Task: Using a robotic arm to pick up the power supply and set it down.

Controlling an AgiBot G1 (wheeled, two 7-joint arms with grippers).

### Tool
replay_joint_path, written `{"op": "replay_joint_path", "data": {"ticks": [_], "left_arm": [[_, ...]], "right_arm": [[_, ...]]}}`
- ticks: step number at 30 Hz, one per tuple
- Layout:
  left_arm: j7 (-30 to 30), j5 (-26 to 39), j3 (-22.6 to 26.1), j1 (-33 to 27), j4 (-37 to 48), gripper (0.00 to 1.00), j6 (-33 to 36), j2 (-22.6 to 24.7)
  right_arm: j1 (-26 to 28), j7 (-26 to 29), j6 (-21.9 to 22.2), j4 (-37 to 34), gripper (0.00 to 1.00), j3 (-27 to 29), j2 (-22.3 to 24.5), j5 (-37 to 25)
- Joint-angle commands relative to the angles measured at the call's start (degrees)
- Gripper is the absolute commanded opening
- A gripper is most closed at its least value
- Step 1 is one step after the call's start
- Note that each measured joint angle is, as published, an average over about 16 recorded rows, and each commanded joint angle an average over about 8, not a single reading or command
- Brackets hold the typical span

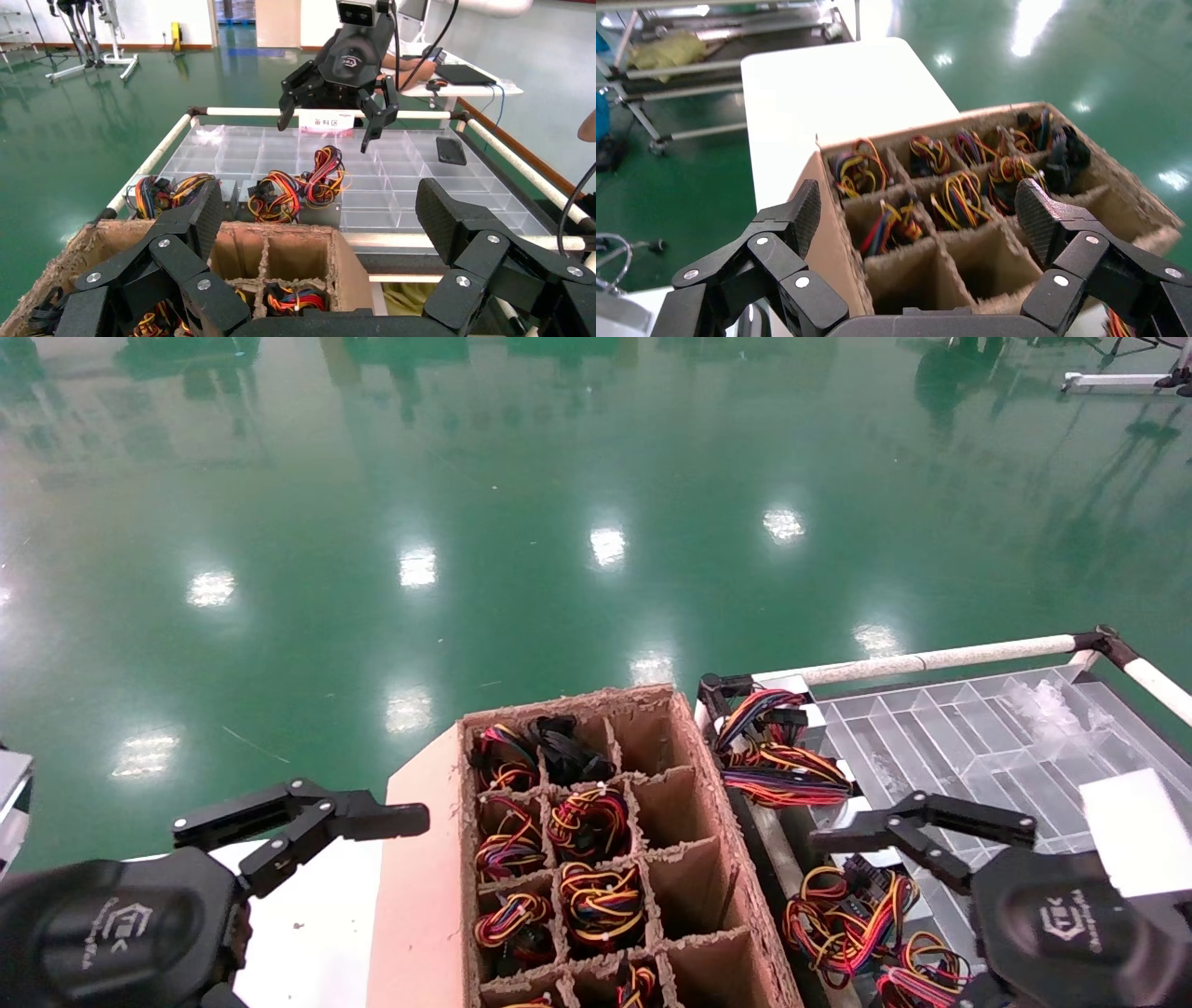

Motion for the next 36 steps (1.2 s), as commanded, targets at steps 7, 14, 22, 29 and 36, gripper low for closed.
{"op": "replay_joint_path", "data": {"ticks": [7,14,22,29,36], "left_arm": [[0.0,0.0,0.0,0.0,0.0,1.0,0.0,0.0],[0.0,0.0,0.0,0.0,0.0,1.0,0.0,0.0],[0.0,0.0,0.0,0.0,0.0,1.0,0.0,0.0],[0.0,0.0,0.0,0.0,0.0,1.0,0.0,0.0],[0.0,0.0,0.0,0.0,0.0,1.0,0.0,0.0]], "right_arm": [[-5.5,2.7,0.7,2.9,1.0,6.7,-2.6,0.8],[-10.4,5.0,1.3,5.4,1.0,12.6,-4.9,1.5],[-15.8,7.6,1.9,8.3,1.0,19.3,-7.4,2.2],[-20.2,9.7,2.4,10.6,1.0,24.6,-9.4,2.8],[-21.9,10.4,2.6,11.5,1.0,26.7,-10.2,3.1]]}}
